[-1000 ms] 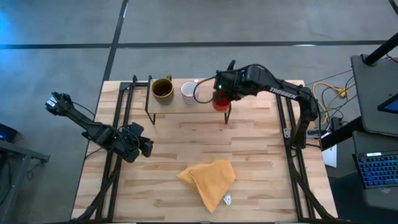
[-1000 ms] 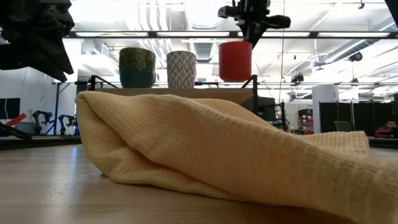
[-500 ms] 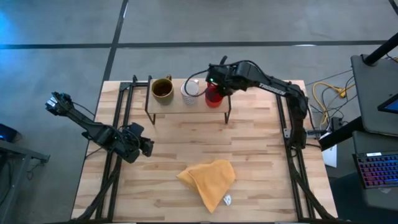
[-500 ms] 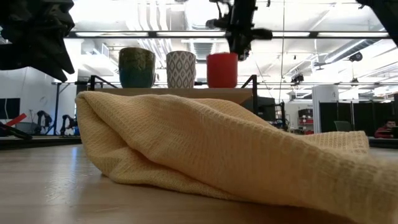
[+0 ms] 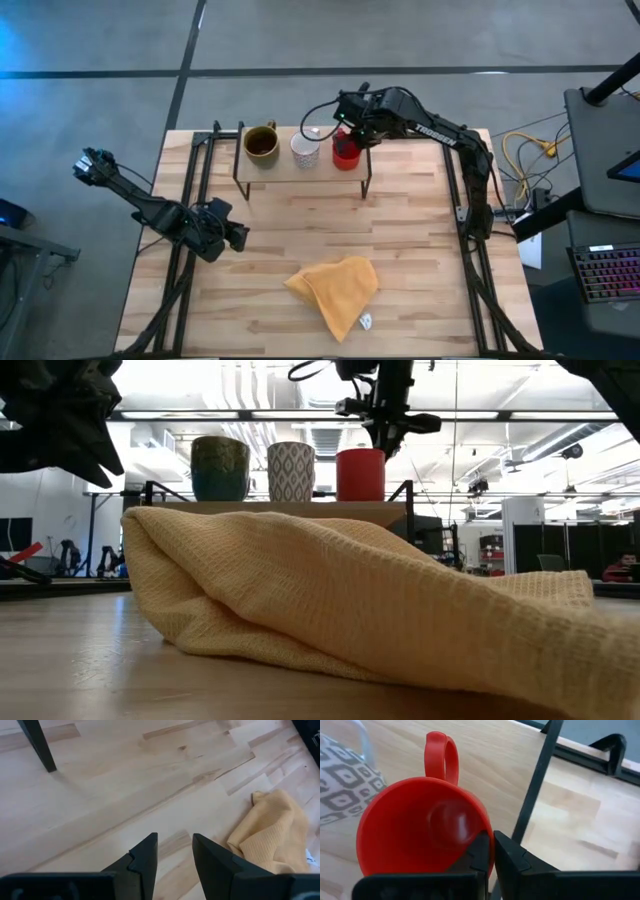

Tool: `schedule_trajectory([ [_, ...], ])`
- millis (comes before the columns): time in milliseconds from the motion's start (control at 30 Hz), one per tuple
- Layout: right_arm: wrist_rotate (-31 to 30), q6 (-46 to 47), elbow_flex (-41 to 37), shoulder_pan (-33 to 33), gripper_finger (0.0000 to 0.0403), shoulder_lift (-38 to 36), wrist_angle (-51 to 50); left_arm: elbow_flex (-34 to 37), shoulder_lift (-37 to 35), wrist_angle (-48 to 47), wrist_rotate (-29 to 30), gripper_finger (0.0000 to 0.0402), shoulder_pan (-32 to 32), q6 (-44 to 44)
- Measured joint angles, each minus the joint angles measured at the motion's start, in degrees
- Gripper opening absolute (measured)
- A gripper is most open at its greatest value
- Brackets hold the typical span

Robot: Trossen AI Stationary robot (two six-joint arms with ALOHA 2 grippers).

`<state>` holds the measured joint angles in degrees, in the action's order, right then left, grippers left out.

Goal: Stack small to large cups/mugs on shelf
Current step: Put the red mug on the shelf, then return to Home Position

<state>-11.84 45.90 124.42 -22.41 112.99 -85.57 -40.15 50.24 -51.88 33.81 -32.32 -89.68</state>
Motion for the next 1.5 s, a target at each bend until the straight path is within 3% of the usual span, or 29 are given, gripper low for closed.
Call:
schedule_trajectory([
  [333,1.23,6.32,-0.04,-1.39,0.0022,0.0,0.7,0.23,0.0,-0.05,0.64,0.0109,0.02,0.03],
  [833,0.4,7.49,-0.04,-0.31,0.0026,-0.05,1.0,0.23,0.0,0.03,0.63,0.0109,0.04,1.56],
  [1200,-3.49,6.99,-0.04,0.42,0.0114,-2.2,1.13,0.29,0.0,-0.04,0.85,0.0109,0.04,1.6],
  [1367,-6.8,6.13,-0.04,1.61,0.0148,-6.57,1.18,0.35,0.0,-0.03,0.97,0.0109,0.04,1.61],
  [1500,-11.21,3.64,-0.02,6.52,0.0162,-11.88,1.02,0.4,-0.07,1.69,2.0,0.0109,0.04,1.7],
])
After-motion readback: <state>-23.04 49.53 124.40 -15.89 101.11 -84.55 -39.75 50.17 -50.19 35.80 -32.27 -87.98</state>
